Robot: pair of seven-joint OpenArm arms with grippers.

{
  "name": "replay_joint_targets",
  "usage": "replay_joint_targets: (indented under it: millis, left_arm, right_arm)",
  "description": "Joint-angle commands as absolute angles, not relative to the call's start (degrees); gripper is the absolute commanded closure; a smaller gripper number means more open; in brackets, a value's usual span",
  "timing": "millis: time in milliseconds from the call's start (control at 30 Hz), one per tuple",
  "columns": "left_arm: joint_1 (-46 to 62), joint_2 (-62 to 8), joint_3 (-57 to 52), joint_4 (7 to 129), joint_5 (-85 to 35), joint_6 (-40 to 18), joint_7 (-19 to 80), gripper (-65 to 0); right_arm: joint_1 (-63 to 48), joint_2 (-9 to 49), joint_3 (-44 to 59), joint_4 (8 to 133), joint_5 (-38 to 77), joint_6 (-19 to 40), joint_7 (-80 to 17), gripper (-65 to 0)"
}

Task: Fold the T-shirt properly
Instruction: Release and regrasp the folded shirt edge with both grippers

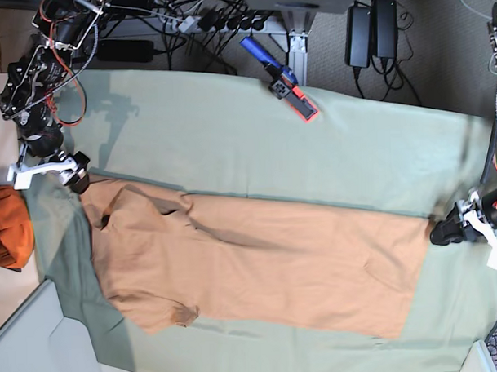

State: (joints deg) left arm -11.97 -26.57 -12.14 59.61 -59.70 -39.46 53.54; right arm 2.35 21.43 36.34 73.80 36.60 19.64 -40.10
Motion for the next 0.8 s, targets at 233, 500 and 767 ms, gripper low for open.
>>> replay_joint_targets:
  millis: [233,500,767]
  left_arm:
    - [-12.1,-24.7,-12.4,60.6,-62.1,-40.0,52.5,-32.7]
    - [-12.1,-23.2,-12.4,60.6,-61.9,-40.0,52.3,-32.8]
    - [-12.1,-22.7,-12.4,60.6,-52.1,-40.0,47.1,-33.2]
  right_arm:
    - [3.7,19.9,34.7,74.7,37.2,23.4,-36.2,-43.3]
    - [4.3,18.2,27.7,74.7,33.1,23.4,-33.3,-43.3]
    - [4.3,18.2,25.2,74.7,33.1,23.4,-33.2,-43.3]
